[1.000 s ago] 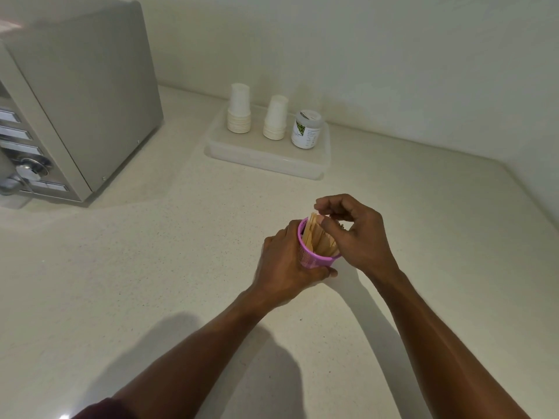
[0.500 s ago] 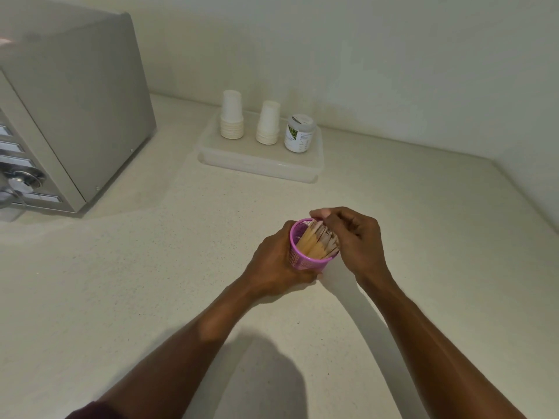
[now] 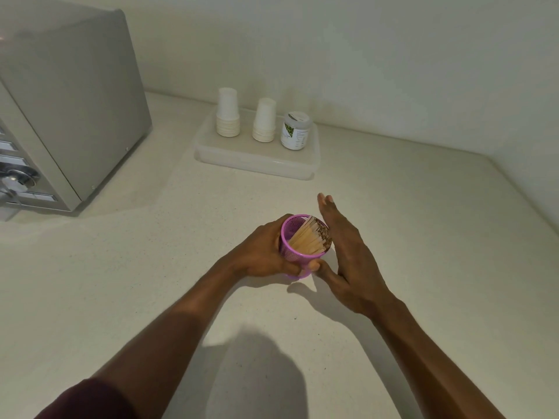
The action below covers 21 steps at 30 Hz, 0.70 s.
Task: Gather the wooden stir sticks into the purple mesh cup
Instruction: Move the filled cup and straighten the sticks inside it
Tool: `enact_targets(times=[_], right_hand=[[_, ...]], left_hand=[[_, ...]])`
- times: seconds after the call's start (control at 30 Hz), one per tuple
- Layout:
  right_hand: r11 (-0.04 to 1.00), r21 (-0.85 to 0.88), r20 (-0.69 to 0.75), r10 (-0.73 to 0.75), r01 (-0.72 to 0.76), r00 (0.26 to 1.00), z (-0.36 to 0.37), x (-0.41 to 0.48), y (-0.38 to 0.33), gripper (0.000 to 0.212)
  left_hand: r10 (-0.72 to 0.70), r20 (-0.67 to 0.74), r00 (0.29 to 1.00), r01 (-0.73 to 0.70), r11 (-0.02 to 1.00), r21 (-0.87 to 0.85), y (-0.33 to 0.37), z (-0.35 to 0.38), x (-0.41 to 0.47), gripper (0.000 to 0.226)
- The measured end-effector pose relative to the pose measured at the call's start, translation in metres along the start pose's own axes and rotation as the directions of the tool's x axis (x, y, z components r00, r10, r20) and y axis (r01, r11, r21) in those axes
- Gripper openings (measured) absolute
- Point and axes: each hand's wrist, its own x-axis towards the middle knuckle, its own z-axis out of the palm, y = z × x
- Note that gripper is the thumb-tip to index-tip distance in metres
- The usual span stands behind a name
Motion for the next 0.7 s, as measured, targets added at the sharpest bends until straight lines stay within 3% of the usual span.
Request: enact_targets(times=[0.5, 0.7], right_hand=[[0.996, -0.071, -0.039, -0.056, 0.053, 0.998, 0.015, -0.012, -0.004, 0.091], [0.941, 0.254, -0.122, 0.261, -0.224, 0.957, 0.017, -0.013, -0.007, 0.098]], left_hand=[[0.002, 0.008, 1.0, -0.002, 1.0, 0.009, -0.006, 0.001, 0.004, 0.098], [-0.003, 0.078, 0.997, 0.001, 1.0, 0.017, -0.004, -0.003, 0.003, 0.095]])
